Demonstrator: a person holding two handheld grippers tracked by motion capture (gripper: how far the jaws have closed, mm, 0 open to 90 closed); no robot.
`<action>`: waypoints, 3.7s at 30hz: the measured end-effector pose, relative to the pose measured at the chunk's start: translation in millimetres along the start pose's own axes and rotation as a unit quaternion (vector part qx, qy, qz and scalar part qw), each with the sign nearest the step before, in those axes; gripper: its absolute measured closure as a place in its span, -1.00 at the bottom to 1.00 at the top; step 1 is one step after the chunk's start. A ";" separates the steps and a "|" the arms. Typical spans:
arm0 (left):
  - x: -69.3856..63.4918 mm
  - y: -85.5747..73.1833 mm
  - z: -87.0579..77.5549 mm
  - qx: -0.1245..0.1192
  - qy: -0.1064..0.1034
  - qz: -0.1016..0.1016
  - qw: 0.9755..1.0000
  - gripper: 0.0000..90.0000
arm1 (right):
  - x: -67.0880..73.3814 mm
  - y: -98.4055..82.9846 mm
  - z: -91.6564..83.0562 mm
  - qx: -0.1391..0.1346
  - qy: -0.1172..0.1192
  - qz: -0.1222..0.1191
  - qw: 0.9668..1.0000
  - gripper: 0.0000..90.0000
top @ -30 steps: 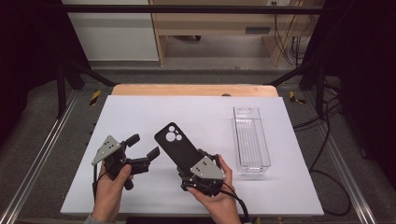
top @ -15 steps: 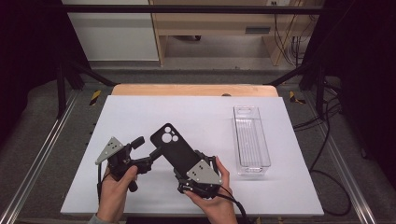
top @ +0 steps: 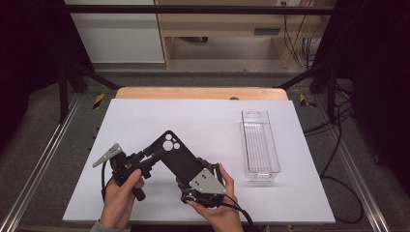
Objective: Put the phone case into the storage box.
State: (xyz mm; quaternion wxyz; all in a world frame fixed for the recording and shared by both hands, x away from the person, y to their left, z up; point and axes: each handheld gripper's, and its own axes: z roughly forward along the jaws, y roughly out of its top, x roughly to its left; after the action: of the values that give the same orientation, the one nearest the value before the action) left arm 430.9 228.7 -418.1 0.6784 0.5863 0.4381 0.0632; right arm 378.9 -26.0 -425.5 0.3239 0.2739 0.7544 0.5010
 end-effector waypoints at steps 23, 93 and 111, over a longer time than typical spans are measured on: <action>3.4 -4.6 -5.1 -0.020 0.000 -0.031 0.999 0.61 | 2.0 -7.8 7.7 0.023 0.011 0.010 1.000 -0.65; -45.1 -5.6 0.7 -0.003 0.041 0.130 0.991 0.80 | 2.8 5.7 15.5 -0.001 0.002 0.072 0.997 -0.89; -52.8 -6.0 1.9 -0.007 0.033 0.131 0.991 0.80 | 2.3 24.8 28.0 0.000 -0.022 0.074 0.997 -0.91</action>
State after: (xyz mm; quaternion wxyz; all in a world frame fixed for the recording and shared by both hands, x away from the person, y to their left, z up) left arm 397.5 193.8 -395.9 0.6537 0.6312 0.3795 0.1740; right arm 401.0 0.6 -410.9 0.3026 0.3394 0.7248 0.5177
